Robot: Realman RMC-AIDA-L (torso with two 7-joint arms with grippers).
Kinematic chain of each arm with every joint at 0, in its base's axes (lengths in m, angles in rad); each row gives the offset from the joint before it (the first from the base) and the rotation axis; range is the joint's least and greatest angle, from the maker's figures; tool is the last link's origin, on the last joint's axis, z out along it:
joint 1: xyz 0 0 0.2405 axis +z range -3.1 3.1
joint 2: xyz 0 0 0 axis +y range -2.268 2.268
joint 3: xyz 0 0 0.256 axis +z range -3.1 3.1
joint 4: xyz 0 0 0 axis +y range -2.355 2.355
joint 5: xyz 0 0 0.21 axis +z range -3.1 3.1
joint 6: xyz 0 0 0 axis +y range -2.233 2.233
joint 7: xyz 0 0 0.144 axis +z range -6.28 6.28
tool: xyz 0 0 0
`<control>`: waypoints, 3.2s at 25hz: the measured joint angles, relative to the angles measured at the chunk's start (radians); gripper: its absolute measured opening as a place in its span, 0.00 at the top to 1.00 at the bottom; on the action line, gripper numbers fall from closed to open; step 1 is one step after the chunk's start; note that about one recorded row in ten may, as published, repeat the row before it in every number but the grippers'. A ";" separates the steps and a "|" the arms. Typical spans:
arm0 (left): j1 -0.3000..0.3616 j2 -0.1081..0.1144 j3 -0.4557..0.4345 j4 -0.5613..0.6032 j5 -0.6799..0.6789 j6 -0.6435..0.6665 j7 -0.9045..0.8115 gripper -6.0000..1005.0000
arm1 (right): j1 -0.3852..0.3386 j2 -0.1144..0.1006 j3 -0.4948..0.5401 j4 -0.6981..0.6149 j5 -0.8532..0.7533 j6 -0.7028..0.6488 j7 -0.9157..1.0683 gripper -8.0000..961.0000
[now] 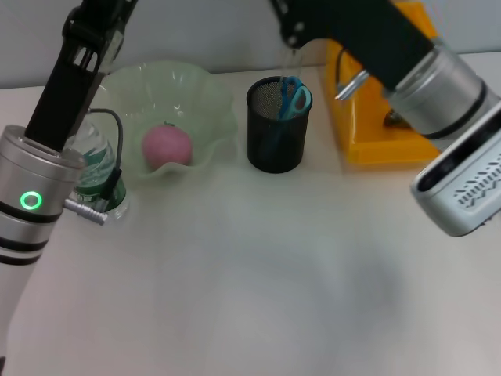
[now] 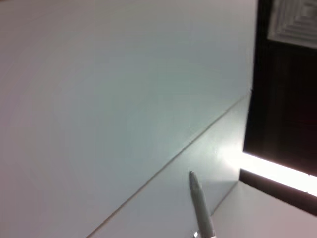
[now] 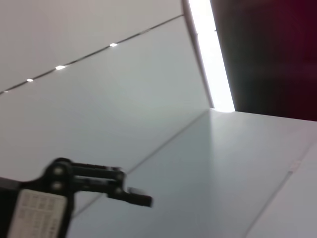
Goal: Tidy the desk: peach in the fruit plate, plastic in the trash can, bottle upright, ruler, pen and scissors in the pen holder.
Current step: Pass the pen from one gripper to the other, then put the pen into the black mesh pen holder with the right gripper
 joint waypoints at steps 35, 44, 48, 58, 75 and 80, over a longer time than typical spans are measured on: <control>0.066 0.075 -1.016 0.365 1.780 0.025 -0.141 0.17 | -0.149 -0.063 -0.335 -0.926 -0.172 0.374 1.917 0.83; 0.071 0.008 -1.186 0.378 2.115 0.014 -0.120 0.17 | 0.012 -0.150 -0.362 -1.179 -0.754 0.271 2.562 0.83; 0.076 0.007 -1.187 0.367 2.139 0.007 -0.110 0.17 | 0.120 -0.195 -0.358 -1.160 -0.924 0.154 2.701 0.83; 0.071 0.007 -1.182 0.350 2.142 0.007 -0.103 0.17 | 0.316 -0.218 -0.365 -1.095 -1.250 0.042 2.797 0.82; 0.084 0.009 -1.180 0.334 2.144 0.021 -0.103 0.17 | 0.426 -0.189 -0.507 -0.700 -1.293 0.369 2.769 0.81; 0.088 0.008 -1.177 0.329 2.153 0.027 -0.103 0.17 | 0.443 -0.168 -0.535 -0.641 -1.296 0.429 2.764 0.81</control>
